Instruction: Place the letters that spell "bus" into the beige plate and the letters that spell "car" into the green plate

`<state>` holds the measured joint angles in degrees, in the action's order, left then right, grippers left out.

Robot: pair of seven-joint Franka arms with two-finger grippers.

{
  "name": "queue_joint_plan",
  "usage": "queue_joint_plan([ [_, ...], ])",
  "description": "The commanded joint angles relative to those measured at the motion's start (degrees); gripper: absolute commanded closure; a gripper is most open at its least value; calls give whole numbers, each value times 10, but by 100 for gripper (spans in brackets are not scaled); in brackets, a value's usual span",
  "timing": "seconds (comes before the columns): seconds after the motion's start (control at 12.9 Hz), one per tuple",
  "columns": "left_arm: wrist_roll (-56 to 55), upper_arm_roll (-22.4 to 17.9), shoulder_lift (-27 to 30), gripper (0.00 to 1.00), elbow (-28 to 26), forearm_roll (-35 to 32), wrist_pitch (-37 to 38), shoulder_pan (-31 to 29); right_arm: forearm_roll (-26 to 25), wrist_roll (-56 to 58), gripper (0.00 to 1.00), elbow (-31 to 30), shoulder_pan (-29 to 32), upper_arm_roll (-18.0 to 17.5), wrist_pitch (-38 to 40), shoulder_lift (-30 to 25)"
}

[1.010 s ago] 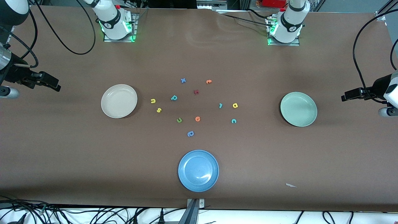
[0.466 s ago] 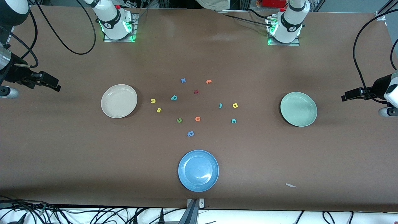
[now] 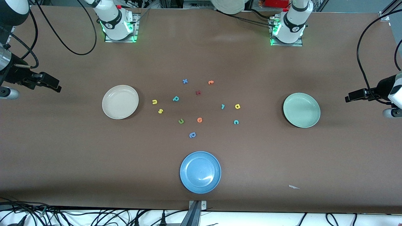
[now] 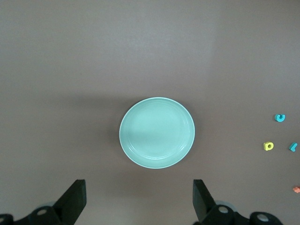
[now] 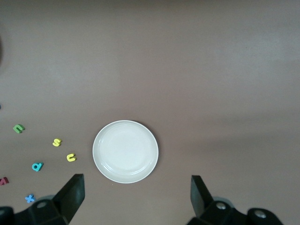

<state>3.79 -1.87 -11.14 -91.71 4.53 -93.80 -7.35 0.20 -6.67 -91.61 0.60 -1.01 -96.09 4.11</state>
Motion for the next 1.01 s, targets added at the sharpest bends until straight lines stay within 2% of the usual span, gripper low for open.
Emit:
queue_joint_plan([
  [0.0, 3, 2, -4, 0, 2, 10, 5, 0, 7, 3, 0, -5, 3, 0, 0, -6],
  [0.54, -34, 5, -27, 0, 1, 11, 6, 40, 5, 3, 0, -5, 3, 2, 0, -6],
  [0.93, -38, 4, -27, 0, 1, 11, 6, 42, 4, 0, 0, -5, 3, 1, 1, -7],
])
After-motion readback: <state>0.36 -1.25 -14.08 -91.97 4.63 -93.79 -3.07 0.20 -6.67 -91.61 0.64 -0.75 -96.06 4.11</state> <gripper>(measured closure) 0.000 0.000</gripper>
